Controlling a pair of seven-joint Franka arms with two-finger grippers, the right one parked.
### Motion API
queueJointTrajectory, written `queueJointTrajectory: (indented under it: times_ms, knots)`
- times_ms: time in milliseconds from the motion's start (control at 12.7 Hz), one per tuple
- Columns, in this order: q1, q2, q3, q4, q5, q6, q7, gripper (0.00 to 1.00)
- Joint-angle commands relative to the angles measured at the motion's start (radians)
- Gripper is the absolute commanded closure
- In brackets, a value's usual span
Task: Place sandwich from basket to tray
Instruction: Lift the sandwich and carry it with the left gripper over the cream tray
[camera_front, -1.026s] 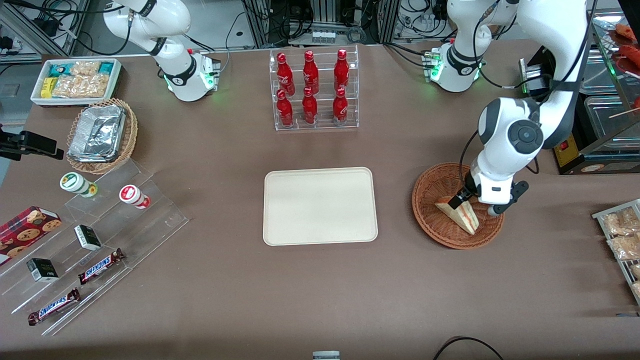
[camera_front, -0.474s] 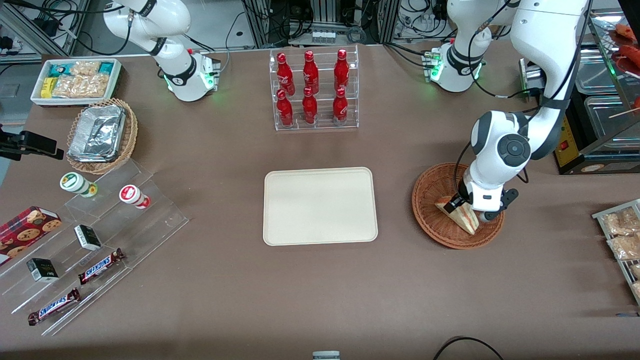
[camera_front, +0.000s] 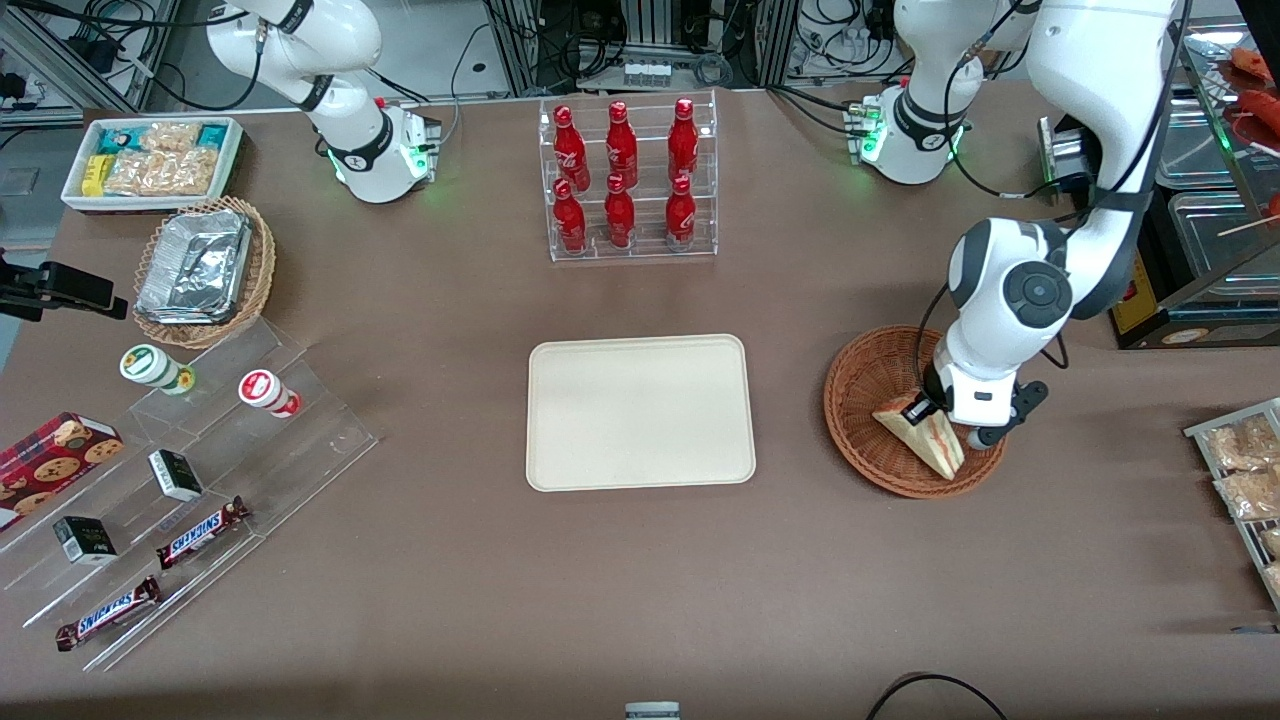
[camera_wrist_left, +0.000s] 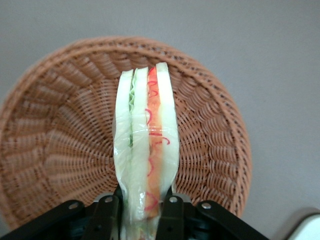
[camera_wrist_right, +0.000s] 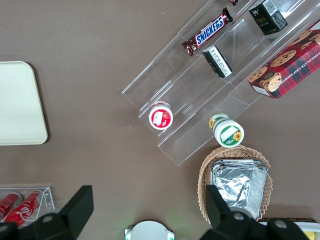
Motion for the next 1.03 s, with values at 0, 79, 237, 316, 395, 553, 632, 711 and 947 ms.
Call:
queueJointTrajectory:
  times_ms: [0,79,237,316,395,553,632,711,947]
  knots:
    - [-0.058,-0.058,-0.003,0.162,0.032,-0.269,-0.008,1.00]
    - [-0.084,-0.049,-0.006,0.243,0.032,-0.355,-0.005,1.00]
    - [-0.159,-0.026,-0.006,0.375,0.017,-0.473,-0.010,1.00]
    - [-0.210,-0.011,-0.006,0.414,0.012,-0.509,-0.019,1.00]
    - [-0.254,0.008,-0.006,0.433,-0.004,-0.509,-0.020,1.00]
    - [-0.340,0.049,-0.006,0.468,-0.020,-0.509,-0.022,1.00]
    - [-0.369,0.066,-0.006,0.480,-0.021,-0.508,-0.020,1.00]
    - [-0.402,0.093,-0.006,0.503,-0.023,-0.506,-0.019,1.00]
    - [-0.509,0.233,-0.006,0.629,-0.046,-0.505,-0.023,1.00]
